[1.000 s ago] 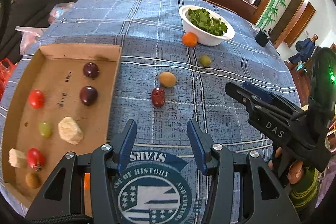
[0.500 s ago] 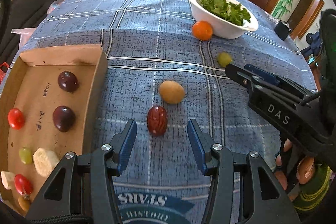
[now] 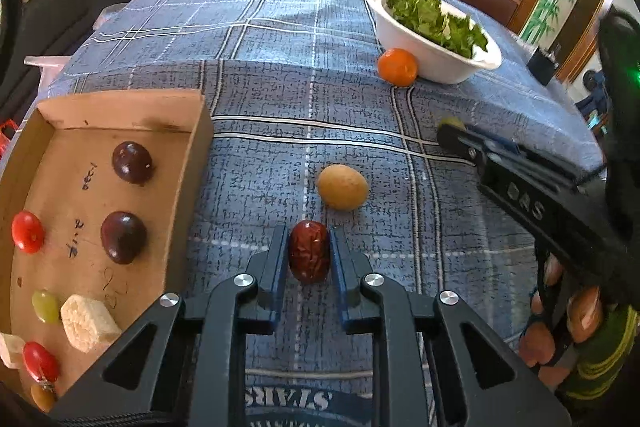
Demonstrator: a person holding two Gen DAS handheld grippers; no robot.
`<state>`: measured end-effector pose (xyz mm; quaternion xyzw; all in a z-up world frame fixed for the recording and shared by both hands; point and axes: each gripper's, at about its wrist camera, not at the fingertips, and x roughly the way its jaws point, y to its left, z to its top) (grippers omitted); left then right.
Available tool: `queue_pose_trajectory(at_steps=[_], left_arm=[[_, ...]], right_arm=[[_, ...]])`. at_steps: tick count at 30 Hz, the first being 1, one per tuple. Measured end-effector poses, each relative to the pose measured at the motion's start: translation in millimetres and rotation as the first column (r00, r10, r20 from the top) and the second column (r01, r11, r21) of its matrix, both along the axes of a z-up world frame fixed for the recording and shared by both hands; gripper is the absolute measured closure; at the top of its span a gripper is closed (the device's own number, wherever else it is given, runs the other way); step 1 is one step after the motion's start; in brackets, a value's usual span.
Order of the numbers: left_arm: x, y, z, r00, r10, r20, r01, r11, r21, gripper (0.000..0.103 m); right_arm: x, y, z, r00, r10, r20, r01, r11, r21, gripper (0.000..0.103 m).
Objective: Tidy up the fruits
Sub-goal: 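Grasp the red date with the left tool while the right tool grasps the green grape, then carry the date and grape over the cardboard tray with both tools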
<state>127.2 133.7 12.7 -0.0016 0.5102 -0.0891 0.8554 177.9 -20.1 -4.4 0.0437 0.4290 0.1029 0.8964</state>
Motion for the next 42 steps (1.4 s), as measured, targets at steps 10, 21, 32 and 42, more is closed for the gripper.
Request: queue_pose_trajectory(at_steps=[10, 21, 32, 42], left_arm=[[-49, 25, 40, 0.997, -0.014, 0.076, 0.023, 0.993, -0.114, 0.086], [-83, 60, 69, 0.987, 0.082, 0.137, -0.073, 0.995, -0.074, 0.086], [-106, 90, 80, 0.975, 0.138, 0.175, -0.135, 0.99, -0.026, 0.086], [-113, 101, 80, 0.971, 0.156, 0.182, -0.155, 0.988, -0.017, 0.086]], right_arm=[[-77, 0, 50, 0.997, 0.032, 0.077, -0.041, 0.993, 0.112, 0.082], [-131, 28, 75, 0.991, 0.076, 0.113, -0.097, 0.976, 0.196, 0.082], [-151, 68, 85, 0.981, 0.149, 0.126, -0.172, 0.966, 0.196, 0.082], [-157, 92, 89, 0.972, 0.194, 0.131, -0.215, 0.96, 0.177, 0.082]])
